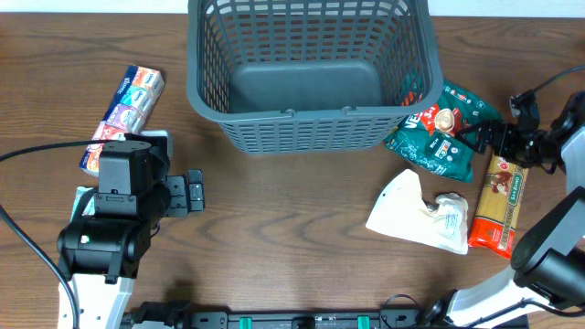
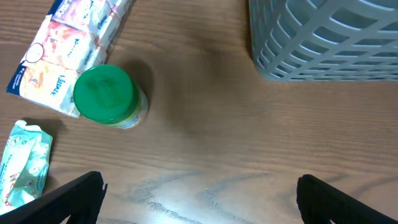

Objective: Pack container
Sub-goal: 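Reach the right gripper to the green coffee bag and grasp it, then lift the green coffee bag and drop it into the grey basket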

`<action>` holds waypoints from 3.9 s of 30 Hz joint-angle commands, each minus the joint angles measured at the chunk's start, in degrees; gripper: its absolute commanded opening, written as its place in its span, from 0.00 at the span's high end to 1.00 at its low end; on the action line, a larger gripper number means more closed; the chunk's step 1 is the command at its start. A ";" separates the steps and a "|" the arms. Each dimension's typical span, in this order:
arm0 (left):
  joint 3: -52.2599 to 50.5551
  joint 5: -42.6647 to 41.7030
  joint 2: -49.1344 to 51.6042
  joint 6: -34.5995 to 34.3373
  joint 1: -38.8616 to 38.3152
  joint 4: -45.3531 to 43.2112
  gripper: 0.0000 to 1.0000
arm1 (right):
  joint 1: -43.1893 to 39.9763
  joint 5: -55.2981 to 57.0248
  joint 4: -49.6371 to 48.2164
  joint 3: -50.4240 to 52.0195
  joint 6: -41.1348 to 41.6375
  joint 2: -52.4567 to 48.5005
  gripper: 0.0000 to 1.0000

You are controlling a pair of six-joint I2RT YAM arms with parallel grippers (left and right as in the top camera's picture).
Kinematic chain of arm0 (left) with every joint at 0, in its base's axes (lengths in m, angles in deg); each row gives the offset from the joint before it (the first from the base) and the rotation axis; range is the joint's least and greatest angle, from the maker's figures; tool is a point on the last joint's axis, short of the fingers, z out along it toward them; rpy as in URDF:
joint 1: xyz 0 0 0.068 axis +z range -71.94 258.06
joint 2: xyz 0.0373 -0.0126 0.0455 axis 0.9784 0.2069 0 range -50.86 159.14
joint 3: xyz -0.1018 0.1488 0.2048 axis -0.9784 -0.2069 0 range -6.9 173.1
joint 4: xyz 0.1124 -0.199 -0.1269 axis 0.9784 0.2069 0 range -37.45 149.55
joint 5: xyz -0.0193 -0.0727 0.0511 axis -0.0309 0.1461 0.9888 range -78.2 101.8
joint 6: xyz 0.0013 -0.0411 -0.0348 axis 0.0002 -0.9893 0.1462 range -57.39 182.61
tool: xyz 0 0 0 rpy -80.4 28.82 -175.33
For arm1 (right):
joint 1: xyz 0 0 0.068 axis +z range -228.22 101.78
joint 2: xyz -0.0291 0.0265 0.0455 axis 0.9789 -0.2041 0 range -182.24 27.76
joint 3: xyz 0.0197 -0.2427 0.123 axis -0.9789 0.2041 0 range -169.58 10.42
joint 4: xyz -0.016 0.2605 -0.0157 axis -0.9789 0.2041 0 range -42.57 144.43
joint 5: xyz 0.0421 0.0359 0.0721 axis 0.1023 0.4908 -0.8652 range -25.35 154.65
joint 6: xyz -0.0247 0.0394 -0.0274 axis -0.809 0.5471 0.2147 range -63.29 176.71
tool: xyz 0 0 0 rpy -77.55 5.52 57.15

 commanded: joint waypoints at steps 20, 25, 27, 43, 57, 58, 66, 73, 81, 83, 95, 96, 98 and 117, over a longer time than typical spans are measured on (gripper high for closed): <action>1.25 0.70 -0.17 0.79 -0.09 0.13 0.01 | 0.33 -13.38 -27.67 19.08 5.57 -1.14 0.01; 1.25 0.70 -0.17 0.76 -0.09 0.17 0.02 | 1.73 -13.44 -29.29 19.10 5.57 -1.14 0.01; 1.25 0.70 -0.20 0.76 -0.07 0.33 0.01 | 2.54 -13.44 -30.21 19.10 5.57 -1.14 0.01; 1.25 0.70 -0.20 0.79 -0.07 0.55 0.02 | 5.20 -8.63 -35.36 19.12 9.66 -1.14 0.02; 1.25 0.70 -0.20 0.79 -0.09 0.55 0.01 | 5.20 -4.11 -34.88 19.12 12.09 -1.14 0.95; 1.25 0.70 -0.20 0.79 -0.07 0.55 0.02 | 5.20 -4.13 -34.88 19.12 12.28 -1.14 0.98; 1.25 0.70 -0.20 0.79 -0.07 0.55 0.02 | 5.20 -4.17 -34.49 19.12 13.84 -1.14 0.99; 1.25 0.70 -0.20 0.79 -0.07 0.55 0.01 | 5.20 -4.42 -33.83 18.99 16.22 -0.81 0.99; 1.25 0.70 -0.17 0.79 -0.07 0.55 0.01 | 5.22 -3.74 -30.34 16.44 16.68 7.30 0.99; 1.25 0.70 -0.20 0.79 -0.09 0.55 0.02 | 5.25 -2.25 -28.98 15.37 16.72 10.58 0.99; 1.25 0.70 -0.17 0.79 -0.07 0.55 0.02 | 5.55 8.55 -20.00 5.84 16.28 28.70 0.99; 1.25 0.70 -0.17 0.79 -0.07 0.55 0.02 | 5.60 8.52 -19.85 5.16 16.28 29.59 0.99; 1.25 0.70 -0.17 0.79 -0.07 0.57 0.02 | 5.64 8.52 -19.67 3.72 16.28 31.10 0.99; 1.22 0.70 -0.07 0.81 -0.07 1.88 0.01 | 21.64 22.64 -24.92 -20.17 17.14 37.24 0.99</action>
